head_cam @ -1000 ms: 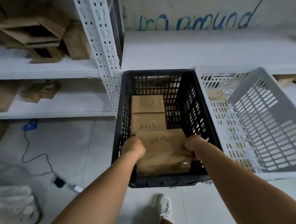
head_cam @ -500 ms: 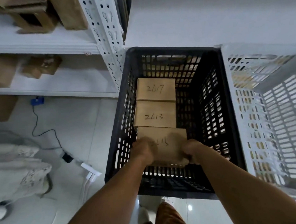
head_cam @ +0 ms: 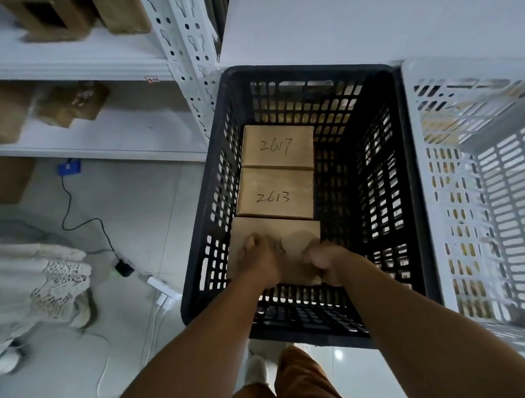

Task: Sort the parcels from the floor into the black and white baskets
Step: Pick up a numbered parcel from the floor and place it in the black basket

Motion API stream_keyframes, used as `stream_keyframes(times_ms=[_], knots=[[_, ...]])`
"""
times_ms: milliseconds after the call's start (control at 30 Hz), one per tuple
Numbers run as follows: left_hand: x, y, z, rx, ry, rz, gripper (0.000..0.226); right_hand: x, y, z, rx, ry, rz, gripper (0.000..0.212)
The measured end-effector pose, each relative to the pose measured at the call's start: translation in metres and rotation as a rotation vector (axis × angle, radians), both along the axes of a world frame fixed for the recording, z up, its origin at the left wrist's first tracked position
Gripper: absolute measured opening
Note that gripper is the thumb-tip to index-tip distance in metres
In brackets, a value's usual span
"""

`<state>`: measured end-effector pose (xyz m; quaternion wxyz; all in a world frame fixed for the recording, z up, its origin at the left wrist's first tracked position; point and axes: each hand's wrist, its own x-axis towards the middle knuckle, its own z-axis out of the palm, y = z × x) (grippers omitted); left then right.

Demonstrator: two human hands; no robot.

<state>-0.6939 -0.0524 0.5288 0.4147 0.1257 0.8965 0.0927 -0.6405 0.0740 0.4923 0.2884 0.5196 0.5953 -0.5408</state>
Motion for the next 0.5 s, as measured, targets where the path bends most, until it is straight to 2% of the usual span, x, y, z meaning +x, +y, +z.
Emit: stream_keyframes(times_ms=[133,300,400,500], knots=[[-0.002,-0.005,0.009,0.129,0.030,0.052,0.067,0.001,-0.001,0.014,0.033,0.070,-0.071,0.038],[0.002,-0.006,0.035,0.327,0.091,0.180,0.060,0.016,0.002,0.012,0.035,0.201,-0.272,0.049],[0.012,-0.009,0.055,0.455,0.094,0.241,0.053,0.027,-0.010,0.059,0.082,0.285,-0.396,0.054],[0.027,-0.012,0.076,0.564,0.079,0.278,0.048,0.047,-0.024,0.105,0.146,0.369,-0.473,0.043]])
